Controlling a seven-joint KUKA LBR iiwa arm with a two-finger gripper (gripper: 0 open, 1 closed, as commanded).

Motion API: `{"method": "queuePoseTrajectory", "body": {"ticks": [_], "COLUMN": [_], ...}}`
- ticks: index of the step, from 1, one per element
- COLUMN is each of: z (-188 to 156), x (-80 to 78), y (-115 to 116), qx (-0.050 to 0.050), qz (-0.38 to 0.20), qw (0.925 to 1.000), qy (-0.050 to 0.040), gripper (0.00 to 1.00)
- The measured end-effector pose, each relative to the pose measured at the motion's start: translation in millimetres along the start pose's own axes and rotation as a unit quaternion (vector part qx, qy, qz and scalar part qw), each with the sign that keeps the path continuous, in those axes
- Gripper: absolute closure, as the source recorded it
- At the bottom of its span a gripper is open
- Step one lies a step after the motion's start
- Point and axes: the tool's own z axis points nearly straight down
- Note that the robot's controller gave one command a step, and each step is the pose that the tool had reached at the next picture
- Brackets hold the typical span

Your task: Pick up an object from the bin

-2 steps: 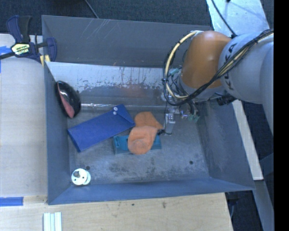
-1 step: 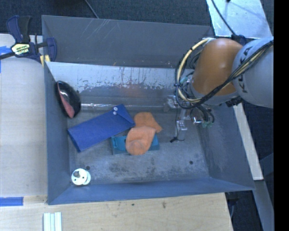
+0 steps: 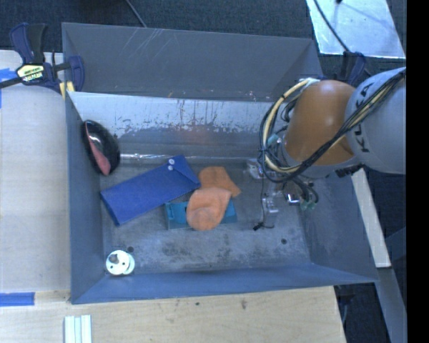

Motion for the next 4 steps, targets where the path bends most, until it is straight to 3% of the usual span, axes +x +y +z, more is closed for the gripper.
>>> {"method": "queuePoseTrajectory", "body": {"ticks": [1,2,3,4], "z": [13,7,7,2], "x": [-23.4,-19.3,-19.3,-2.5], "y": [55,94,94,91], "qx": [-0.001,-0.002,-0.002,-0.003], "qz": [-0.007,-0.078,-0.078,-0.129], "qw": [1.0000,0.9970,0.9970,0.9916], "qy": [0.0021,0.0022,0.0022,-0.0001], "gripper": [0.00,1.00,1.00,1.00]}}
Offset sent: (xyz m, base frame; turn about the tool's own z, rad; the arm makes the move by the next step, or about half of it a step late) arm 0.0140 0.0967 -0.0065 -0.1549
